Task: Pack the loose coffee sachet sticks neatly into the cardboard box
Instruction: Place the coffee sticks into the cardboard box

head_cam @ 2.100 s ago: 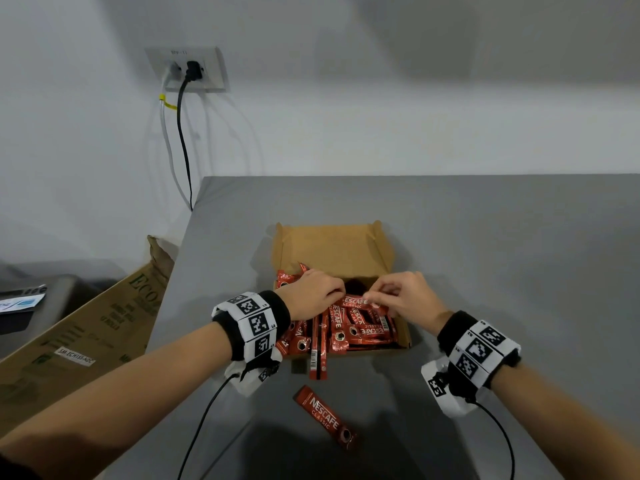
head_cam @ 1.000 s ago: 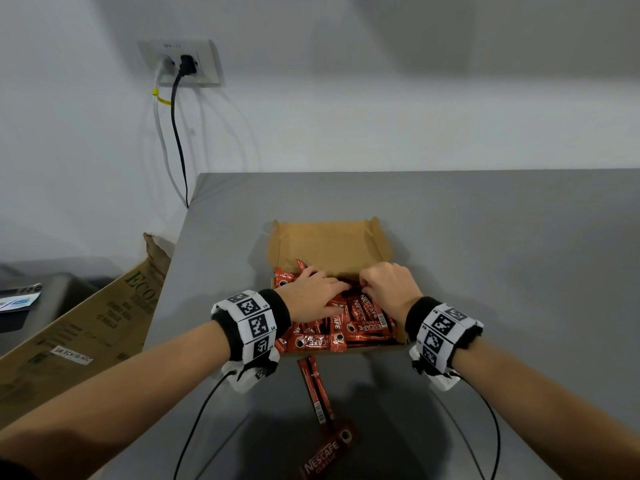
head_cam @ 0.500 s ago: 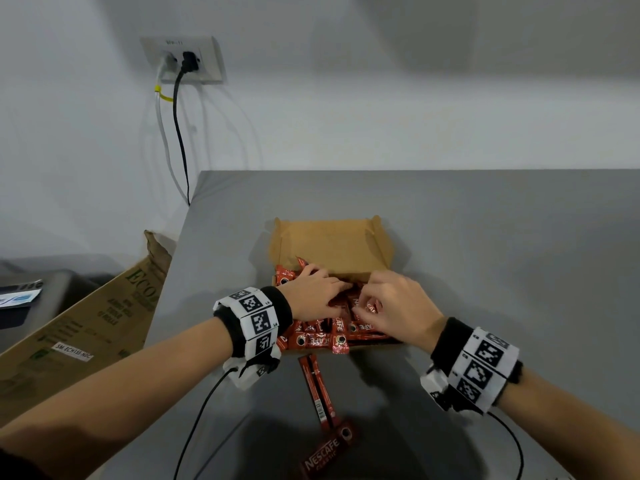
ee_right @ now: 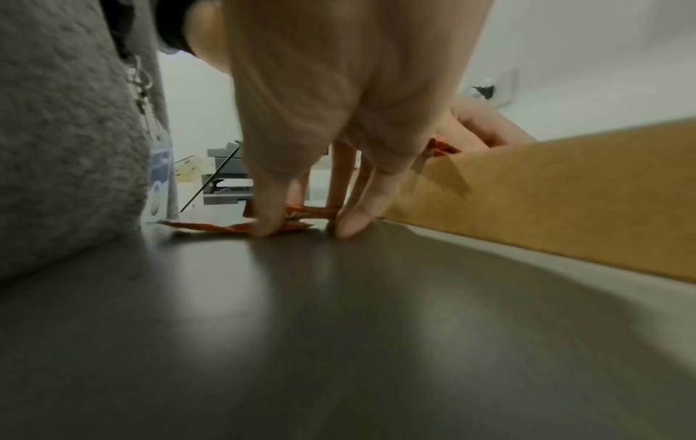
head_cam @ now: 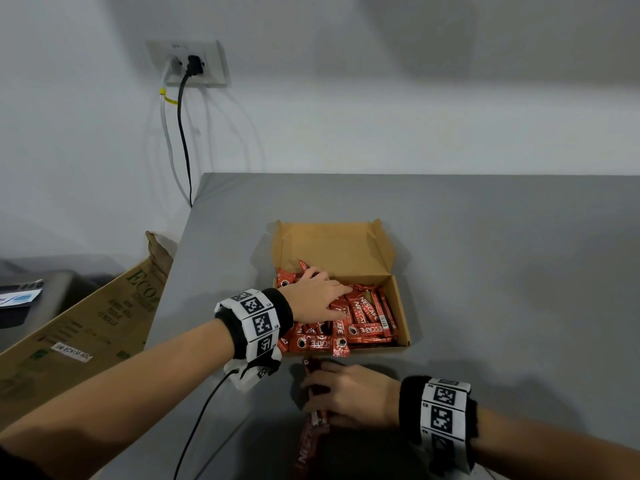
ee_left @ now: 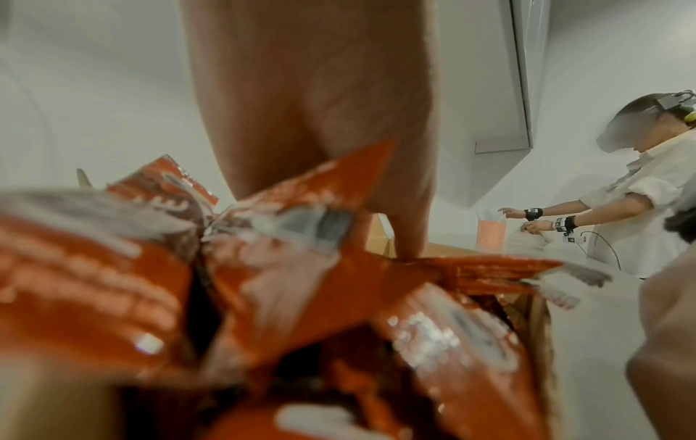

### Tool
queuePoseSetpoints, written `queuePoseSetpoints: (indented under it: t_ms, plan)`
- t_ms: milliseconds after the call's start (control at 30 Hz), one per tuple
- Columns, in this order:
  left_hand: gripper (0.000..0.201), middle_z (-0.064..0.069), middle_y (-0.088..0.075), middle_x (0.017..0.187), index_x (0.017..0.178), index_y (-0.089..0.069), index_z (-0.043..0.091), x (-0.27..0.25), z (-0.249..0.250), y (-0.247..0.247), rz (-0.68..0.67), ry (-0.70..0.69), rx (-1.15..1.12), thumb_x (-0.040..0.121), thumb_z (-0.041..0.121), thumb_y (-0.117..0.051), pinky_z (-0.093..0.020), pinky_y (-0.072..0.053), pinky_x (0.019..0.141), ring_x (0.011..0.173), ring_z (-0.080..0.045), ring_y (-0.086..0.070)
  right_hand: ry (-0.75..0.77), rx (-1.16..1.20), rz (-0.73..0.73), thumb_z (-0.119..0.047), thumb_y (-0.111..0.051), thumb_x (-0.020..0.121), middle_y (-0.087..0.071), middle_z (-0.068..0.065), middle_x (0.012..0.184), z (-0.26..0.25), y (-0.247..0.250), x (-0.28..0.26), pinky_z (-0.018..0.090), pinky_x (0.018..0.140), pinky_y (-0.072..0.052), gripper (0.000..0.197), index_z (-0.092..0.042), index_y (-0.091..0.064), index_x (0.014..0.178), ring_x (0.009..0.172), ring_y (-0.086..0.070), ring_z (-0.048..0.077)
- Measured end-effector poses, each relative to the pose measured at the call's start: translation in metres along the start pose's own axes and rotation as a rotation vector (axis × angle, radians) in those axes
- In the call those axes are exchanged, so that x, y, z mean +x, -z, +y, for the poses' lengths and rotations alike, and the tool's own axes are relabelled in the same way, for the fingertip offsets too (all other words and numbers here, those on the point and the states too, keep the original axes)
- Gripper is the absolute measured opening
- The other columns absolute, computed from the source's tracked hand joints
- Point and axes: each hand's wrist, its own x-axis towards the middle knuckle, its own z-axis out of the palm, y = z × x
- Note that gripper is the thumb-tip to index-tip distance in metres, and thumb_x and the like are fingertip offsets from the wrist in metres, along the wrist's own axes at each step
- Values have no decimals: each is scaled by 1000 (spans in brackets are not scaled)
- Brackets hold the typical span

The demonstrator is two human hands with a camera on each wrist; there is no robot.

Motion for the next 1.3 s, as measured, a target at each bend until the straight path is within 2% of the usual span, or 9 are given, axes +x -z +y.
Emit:
queuePoseSetpoints:
  t_ms: [233,433,533,600,800,900,1033,1200,1300]
  plan:
    - [58,-2,-38,147,147,-24,19,0,0,-1,5,0,18,97,45,-37,-43,-2,115,133,-23,-28,-34,-55,-68,-13,-55,91,-52,19,122,3,14,-7,44,92,-46,36,-3,-49,124,111,-53,34]
    - [53,-2,-44,140,143,-31,17,-4,2,2,21,-26,2,97,42,-40,-40,-10,112,127,-25,-35,-121,252,489,-29,-64,82,-65,-9,80,28,79,-48,-3,63,-36,17,-14,-66,89,68,-54,-6]
    - [54,-3,-36,146,145,-27,17,-7,7,4,-34,15,5,98,42,-36,-44,-8,115,136,-24,-29,-359,249,602,-25,-67,83,-65,-10,85,58,110,-43,5,56,-41,15,-14,-66,94,60,-54,-8]
    - [55,-4,-34,149,145,-27,17,-3,6,1,-12,9,84,98,44,-34,-49,-6,115,138,-25,-26,-471,156,583,-24,-65,85,-68,-2,96,72,123,-25,13,67,-48,17,-15,-65,99,72,-57,-2]
    - [49,-2,-40,144,142,-34,18,-3,4,-7,46,-17,65,99,41,-33,-47,-12,115,136,-23,-28,-449,21,376,-7,-58,88,-67,6,96,71,141,49,35,81,-53,13,-10,-67,96,85,-63,20]
    - [43,-6,-46,138,137,-40,12,-6,9,-5,53,10,45,100,33,-33,-37,-26,109,127,-23,-39,-359,-62,171,-1,-57,85,-68,5,103,65,147,74,31,79,-51,23,-12,-70,101,91,-62,21]
    - [44,-9,-47,136,133,-45,7,-9,12,-3,74,17,47,100,34,-35,-36,-26,109,125,-23,-38,-317,-74,11,-5,-62,82,-71,2,100,68,153,88,26,71,-50,22,-12,-71,100,82,-63,14]
    - [44,-9,-49,132,131,-46,9,-2,2,-9,67,-32,61,99,38,-35,-40,-22,110,124,-25,-38,-348,139,-22,-19,-69,78,-72,-1,101,80,159,82,23,78,-52,25,-14,-72,103,90,-64,12]
    - [46,-4,-43,140,139,-38,17,0,1,-11,70,-36,114,99,40,-32,-43,-12,115,130,-24,-32,-371,269,175,-6,-57,83,-71,5,100,80,164,71,24,77,-50,21,-9,-72,98,82,-62,12]
